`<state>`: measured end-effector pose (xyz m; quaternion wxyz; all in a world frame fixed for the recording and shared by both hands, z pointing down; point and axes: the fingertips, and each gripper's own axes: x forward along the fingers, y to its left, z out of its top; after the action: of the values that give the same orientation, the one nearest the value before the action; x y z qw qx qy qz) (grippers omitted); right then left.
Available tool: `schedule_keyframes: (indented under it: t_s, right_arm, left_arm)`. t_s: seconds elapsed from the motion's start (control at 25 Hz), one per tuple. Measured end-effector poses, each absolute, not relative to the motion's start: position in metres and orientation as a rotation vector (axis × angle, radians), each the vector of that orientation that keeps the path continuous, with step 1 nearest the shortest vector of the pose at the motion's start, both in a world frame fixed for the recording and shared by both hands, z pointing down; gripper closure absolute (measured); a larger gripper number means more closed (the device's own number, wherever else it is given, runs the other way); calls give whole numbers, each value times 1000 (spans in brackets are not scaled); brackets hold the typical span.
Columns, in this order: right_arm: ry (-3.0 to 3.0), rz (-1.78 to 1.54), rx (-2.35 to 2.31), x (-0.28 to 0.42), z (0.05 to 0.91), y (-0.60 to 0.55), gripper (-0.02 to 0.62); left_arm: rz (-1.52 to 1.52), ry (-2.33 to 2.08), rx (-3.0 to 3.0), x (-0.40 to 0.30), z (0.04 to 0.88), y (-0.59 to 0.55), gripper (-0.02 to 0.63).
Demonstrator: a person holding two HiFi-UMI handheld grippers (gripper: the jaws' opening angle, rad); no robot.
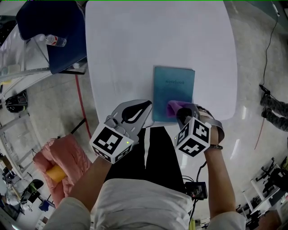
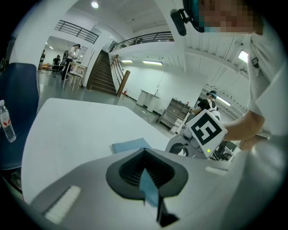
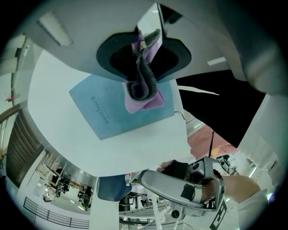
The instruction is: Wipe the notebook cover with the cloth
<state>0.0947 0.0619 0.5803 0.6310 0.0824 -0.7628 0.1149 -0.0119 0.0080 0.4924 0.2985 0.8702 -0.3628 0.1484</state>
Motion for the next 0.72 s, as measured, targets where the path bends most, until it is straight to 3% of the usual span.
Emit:
schedule_keyframes:
  t_s: [0.72]
  right_arm:
    - [-1749,345,151,97,581,102,488]
  left_arm:
    - [399,-940,2334,-4,490,16,607]
